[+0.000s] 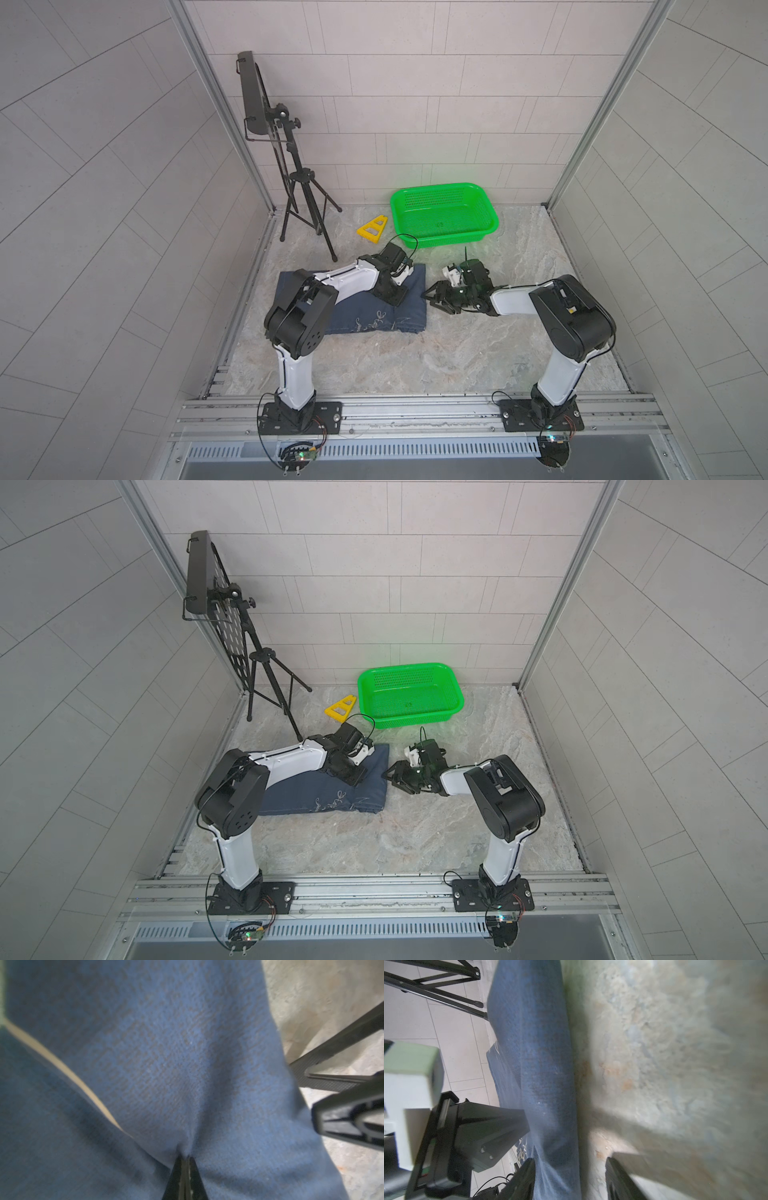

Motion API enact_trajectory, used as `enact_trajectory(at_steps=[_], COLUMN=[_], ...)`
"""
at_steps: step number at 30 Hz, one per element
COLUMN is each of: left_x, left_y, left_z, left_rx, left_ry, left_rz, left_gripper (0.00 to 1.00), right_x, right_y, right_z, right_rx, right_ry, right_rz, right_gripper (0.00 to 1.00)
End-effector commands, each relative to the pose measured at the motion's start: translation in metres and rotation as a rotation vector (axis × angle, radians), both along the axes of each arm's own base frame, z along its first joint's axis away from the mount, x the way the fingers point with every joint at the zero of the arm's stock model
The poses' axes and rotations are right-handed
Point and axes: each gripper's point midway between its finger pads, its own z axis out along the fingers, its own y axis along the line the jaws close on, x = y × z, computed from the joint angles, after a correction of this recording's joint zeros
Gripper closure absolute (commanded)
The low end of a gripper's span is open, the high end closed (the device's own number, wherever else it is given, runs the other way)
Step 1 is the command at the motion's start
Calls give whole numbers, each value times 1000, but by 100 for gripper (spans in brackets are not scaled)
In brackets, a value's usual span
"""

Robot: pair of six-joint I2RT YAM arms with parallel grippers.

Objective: Roll up the pillowcase
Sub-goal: Roll the pillowcase at the center of the board.

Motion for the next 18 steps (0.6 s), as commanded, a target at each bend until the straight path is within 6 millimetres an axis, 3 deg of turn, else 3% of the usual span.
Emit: enact_trajectory(at_steps=[1,8,18], left_x=[3,2,3], left_y=[11,17,16], left_z=[-8,-15,-6], left_rx=[61,94,68], left_ry=[-10,-11,-11], left_rz=[-9,-9,16], left_gripper=[92,89,78], right_x=[6,14,24], right_y=[9,20,26], right_z=[-1,0,16], right_rx=[53,111,171], right_ry=[0,-11,-58], right_rz=[-5,26,21], right_gripper=[42,47,82])
